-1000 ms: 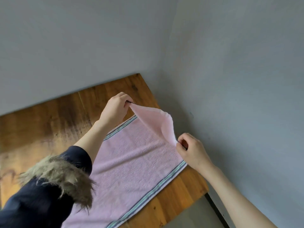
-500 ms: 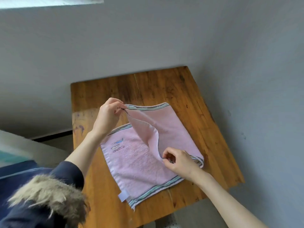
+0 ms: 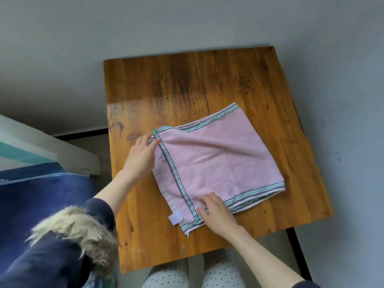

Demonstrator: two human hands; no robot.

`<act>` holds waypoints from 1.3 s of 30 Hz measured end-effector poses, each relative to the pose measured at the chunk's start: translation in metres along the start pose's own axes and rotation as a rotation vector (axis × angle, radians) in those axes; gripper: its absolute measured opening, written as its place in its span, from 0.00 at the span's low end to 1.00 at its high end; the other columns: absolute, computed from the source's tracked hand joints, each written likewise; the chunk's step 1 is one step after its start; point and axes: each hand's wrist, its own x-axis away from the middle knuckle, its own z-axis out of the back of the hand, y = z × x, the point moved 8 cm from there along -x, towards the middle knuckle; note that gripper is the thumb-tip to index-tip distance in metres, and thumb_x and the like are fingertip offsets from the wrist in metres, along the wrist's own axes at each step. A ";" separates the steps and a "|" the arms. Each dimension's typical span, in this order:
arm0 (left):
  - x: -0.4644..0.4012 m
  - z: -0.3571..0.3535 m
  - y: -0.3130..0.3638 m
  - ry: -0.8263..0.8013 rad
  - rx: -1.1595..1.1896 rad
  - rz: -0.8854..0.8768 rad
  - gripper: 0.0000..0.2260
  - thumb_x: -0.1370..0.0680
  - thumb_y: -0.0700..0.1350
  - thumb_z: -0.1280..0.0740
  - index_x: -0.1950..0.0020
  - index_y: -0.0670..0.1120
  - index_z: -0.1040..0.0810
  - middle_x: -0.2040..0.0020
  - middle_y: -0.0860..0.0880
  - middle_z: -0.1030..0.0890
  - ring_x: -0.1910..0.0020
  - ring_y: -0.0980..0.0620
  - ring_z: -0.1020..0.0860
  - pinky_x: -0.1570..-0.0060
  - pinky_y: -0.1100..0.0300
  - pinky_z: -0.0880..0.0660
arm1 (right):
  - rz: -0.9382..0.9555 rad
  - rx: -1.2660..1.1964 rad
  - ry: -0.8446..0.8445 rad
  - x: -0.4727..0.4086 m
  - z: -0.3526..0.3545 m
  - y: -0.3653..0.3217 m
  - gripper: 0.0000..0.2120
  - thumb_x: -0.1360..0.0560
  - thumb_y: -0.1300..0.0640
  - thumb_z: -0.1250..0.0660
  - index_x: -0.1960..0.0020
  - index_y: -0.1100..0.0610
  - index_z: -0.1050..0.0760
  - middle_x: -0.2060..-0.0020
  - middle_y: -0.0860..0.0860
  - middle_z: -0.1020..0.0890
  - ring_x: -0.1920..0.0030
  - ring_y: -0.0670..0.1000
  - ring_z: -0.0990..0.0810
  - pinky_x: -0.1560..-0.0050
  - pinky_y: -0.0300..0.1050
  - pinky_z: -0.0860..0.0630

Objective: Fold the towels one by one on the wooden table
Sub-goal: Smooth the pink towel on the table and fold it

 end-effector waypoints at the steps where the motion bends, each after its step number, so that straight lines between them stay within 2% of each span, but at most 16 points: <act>1: -0.001 -0.002 0.006 0.030 -0.093 -0.063 0.28 0.28 0.30 0.37 0.30 0.46 0.34 0.26 0.39 0.40 0.27 0.37 0.43 0.34 0.43 0.36 | -0.018 0.015 0.047 0.000 -0.002 0.002 0.18 0.20 0.51 0.44 0.31 0.52 0.36 0.37 0.49 0.31 0.37 0.48 0.33 0.38 0.39 0.34; 4: -0.007 -0.016 0.022 -0.020 -0.268 -0.256 0.31 0.28 0.30 0.40 0.27 0.49 0.38 0.23 0.42 0.47 0.24 0.39 0.51 0.29 0.44 0.44 | -0.047 0.113 0.123 0.001 -0.009 0.000 0.20 0.21 0.50 0.44 0.31 0.53 0.38 0.35 0.50 0.34 0.36 0.50 0.36 0.37 0.41 0.33; 6: -0.010 -0.031 0.026 -0.132 -0.253 -0.284 0.27 0.26 0.33 0.41 0.27 0.50 0.38 0.23 0.45 0.46 0.24 0.42 0.50 0.30 0.46 0.43 | -0.076 0.183 0.149 0.000 -0.010 0.001 0.22 0.21 0.49 0.43 0.30 0.54 0.40 0.34 0.52 0.37 0.34 0.51 0.37 0.36 0.43 0.32; 8: -0.011 -0.037 0.024 -0.177 -0.180 -0.221 0.24 0.24 0.37 0.40 0.29 0.50 0.35 0.24 0.46 0.43 0.25 0.45 0.47 0.33 0.47 0.38 | -0.113 0.231 0.161 -0.005 -0.002 0.007 0.24 0.22 0.47 0.42 0.30 0.55 0.41 0.33 0.53 0.39 0.33 0.53 0.39 0.34 0.46 0.34; 13: -0.004 -0.032 0.023 -0.086 -0.090 -0.091 0.20 0.25 0.40 0.37 0.33 0.47 0.29 0.29 0.45 0.34 0.29 0.44 0.38 0.46 0.48 0.29 | -0.157 0.326 0.106 -0.035 0.042 0.036 0.30 0.23 0.45 0.42 0.27 0.57 0.46 0.27 0.55 0.47 0.28 0.57 0.44 0.30 0.55 0.42; 16: 0.011 -0.036 0.031 -0.078 -0.057 -0.023 0.18 0.25 0.39 0.38 0.35 0.45 0.29 0.33 0.42 0.32 0.36 0.41 0.34 0.56 0.49 0.25 | -0.163 0.360 0.072 -0.052 0.068 0.055 0.29 0.21 0.49 0.44 0.24 0.53 0.51 0.24 0.50 0.54 0.25 0.55 0.53 0.26 0.56 0.50; 18: 0.023 -0.041 0.035 -0.084 -0.030 0.041 0.18 0.25 0.37 0.39 0.35 0.46 0.29 0.33 0.43 0.33 0.38 0.42 0.35 0.62 0.51 0.26 | -0.145 0.396 0.073 -0.061 0.079 0.061 0.26 0.20 0.55 0.45 0.24 0.52 0.51 0.24 0.49 0.55 0.24 0.54 0.56 0.26 0.55 0.51; 20: 0.036 -0.047 0.039 -0.100 -0.027 0.066 0.20 0.25 0.34 0.41 0.34 0.47 0.30 0.33 0.43 0.34 0.39 0.42 0.35 0.66 0.54 0.28 | -0.140 0.402 0.129 -0.062 0.086 0.064 0.26 0.21 0.61 0.44 0.25 0.52 0.47 0.24 0.51 0.52 0.24 0.54 0.54 0.27 0.54 0.48; 22: 0.049 -0.049 0.045 -0.101 -0.035 0.051 0.22 0.27 0.31 0.40 0.34 0.46 0.29 0.34 0.43 0.32 0.41 0.41 0.32 0.65 0.54 0.30 | -0.153 0.410 0.220 -0.055 0.091 0.068 0.26 0.23 0.65 0.41 0.27 0.54 0.42 0.25 0.53 0.45 0.25 0.55 0.47 0.30 0.52 0.41; 25: 0.061 -0.039 0.052 -0.036 -0.133 -0.066 0.24 0.34 0.27 0.36 0.41 0.44 0.23 0.43 0.41 0.24 0.49 0.39 0.25 0.60 0.52 0.30 | -0.153 0.483 0.312 -0.040 0.090 0.072 0.23 0.25 0.68 0.40 0.31 0.58 0.37 0.31 0.56 0.35 0.32 0.57 0.36 0.39 0.50 0.34; 28: 0.061 -0.029 0.045 0.002 -0.198 -0.075 0.24 0.39 0.25 0.33 0.46 0.42 0.21 0.48 0.39 0.22 0.53 0.37 0.24 0.62 0.51 0.29 | -0.145 0.487 0.361 -0.034 0.090 0.073 0.18 0.25 0.69 0.41 0.37 0.61 0.32 0.39 0.57 0.27 0.40 0.57 0.30 0.45 0.48 0.32; 32: 0.054 -0.025 0.032 -0.021 -0.221 -0.033 0.13 0.33 0.28 0.32 0.51 0.37 0.23 0.50 0.37 0.23 0.56 0.37 0.26 0.66 0.49 0.28 | -0.135 0.511 0.400 -0.029 0.101 0.074 0.12 0.24 0.68 0.42 0.42 0.62 0.27 0.47 0.58 0.23 0.45 0.58 0.27 0.48 0.51 0.32; 34: 0.053 -0.025 0.028 -0.030 -0.234 -0.036 0.10 0.32 0.30 0.31 0.51 0.36 0.23 0.51 0.36 0.23 0.57 0.37 0.26 0.66 0.49 0.27 | -0.109 0.449 0.480 -0.017 0.112 0.071 0.09 0.27 0.70 0.37 0.48 0.65 0.23 0.53 0.60 0.20 0.50 0.60 0.24 0.53 0.54 0.30; 36: 0.054 -0.026 0.027 -0.044 -0.224 -0.039 0.08 0.29 0.32 0.32 0.50 0.36 0.23 0.50 0.37 0.24 0.56 0.38 0.26 0.64 0.49 0.26 | -0.063 0.408 0.576 0.000 0.122 0.067 0.07 0.31 0.71 0.32 0.53 0.66 0.22 0.59 0.60 0.18 0.56 0.61 0.21 0.58 0.53 0.27; 39: 0.055 -0.019 0.033 0.025 -0.141 -0.075 0.05 0.26 0.35 0.33 0.52 0.36 0.23 0.52 0.38 0.23 0.57 0.39 0.27 0.63 0.49 0.26 | -0.007 0.395 0.677 0.024 0.133 0.065 0.07 0.34 0.71 0.28 0.56 0.64 0.20 0.62 0.58 0.18 0.59 0.59 0.20 0.62 0.52 0.26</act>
